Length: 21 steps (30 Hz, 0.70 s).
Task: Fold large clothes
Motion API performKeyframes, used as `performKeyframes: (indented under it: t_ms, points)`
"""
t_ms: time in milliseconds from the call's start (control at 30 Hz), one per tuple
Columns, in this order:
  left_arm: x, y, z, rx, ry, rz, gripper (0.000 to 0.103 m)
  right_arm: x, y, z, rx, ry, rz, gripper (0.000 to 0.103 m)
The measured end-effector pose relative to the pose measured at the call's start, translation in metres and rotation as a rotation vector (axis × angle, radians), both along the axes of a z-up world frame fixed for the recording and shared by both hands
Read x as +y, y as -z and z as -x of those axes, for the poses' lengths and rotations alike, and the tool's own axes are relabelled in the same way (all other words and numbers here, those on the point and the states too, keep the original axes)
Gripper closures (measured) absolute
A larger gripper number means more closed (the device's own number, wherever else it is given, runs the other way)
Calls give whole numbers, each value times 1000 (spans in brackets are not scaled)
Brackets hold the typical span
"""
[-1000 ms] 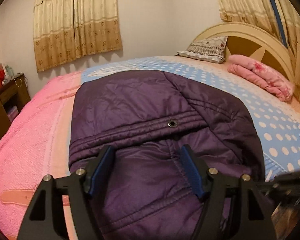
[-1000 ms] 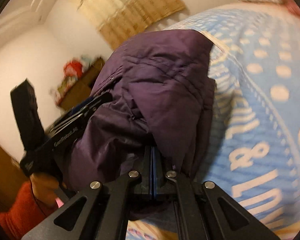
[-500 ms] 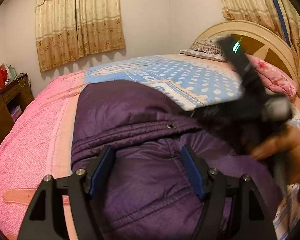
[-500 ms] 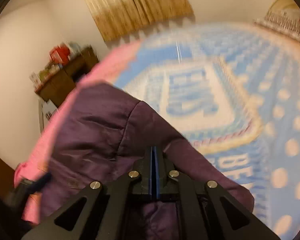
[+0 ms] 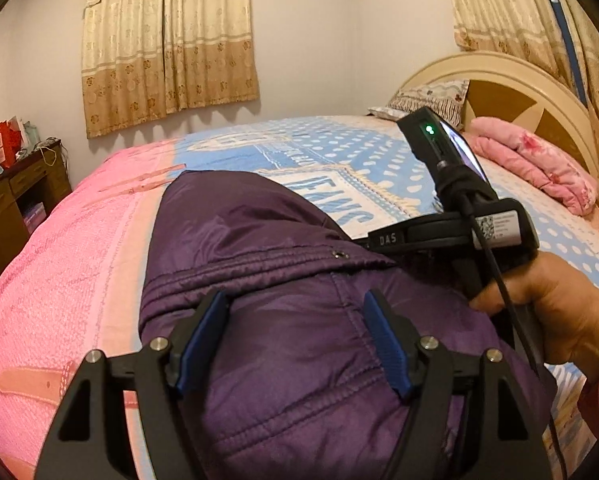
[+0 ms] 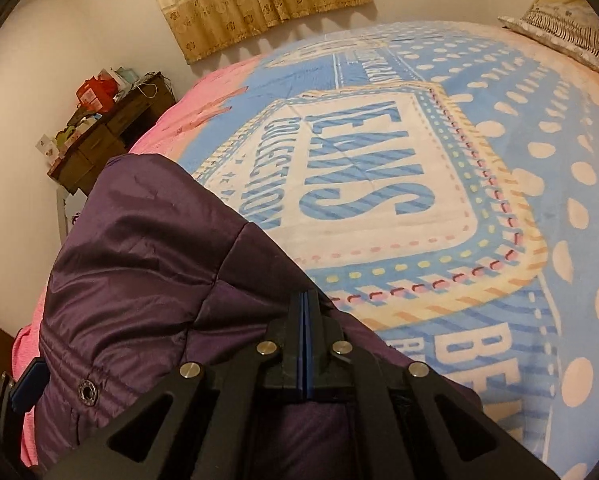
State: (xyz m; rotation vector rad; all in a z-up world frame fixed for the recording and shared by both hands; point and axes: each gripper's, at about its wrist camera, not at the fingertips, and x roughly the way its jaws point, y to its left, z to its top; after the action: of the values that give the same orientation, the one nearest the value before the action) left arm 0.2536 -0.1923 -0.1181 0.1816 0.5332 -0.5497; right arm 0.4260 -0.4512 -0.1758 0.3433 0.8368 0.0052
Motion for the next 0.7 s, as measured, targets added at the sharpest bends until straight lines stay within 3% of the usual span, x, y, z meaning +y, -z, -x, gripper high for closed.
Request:
performKeyframes:
  t_ms: [100, 233, 300, 400, 467, 567, 633, 700]
  points:
    - [7, -1, 0, 3, 6, 24, 28, 1, -6, 5, -10, 13, 14, 103]
    - [23, -21, -11, 92, 39, 51, 26, 1, -28, 19, -27, 34, 23, 101]
    - [36, -43, -17, 58, 36, 54, 25, 3, -39, 29, -66, 21, 1, 101]
    - [41, -76, -40, -54, -51, 10, 2, 11, -43, 33, -92, 9, 24, 101]
    - [30, -85, -73, -30, -80, 5, 0, 16, -38, 31, -95, 0, 56, 101]
    - [0, -68, -127, 37, -123, -59, 0, 17, -27, 28, -86, -11, 68, 101]
    - [-15, -41, -165, 100, -200, -126, 3, 14, -23, 27, -94, -22, 61, 101]
    - [-15, -14, -188, 193, -230, -118, 2, 11, -16, 22, -91, -31, 54, 101]
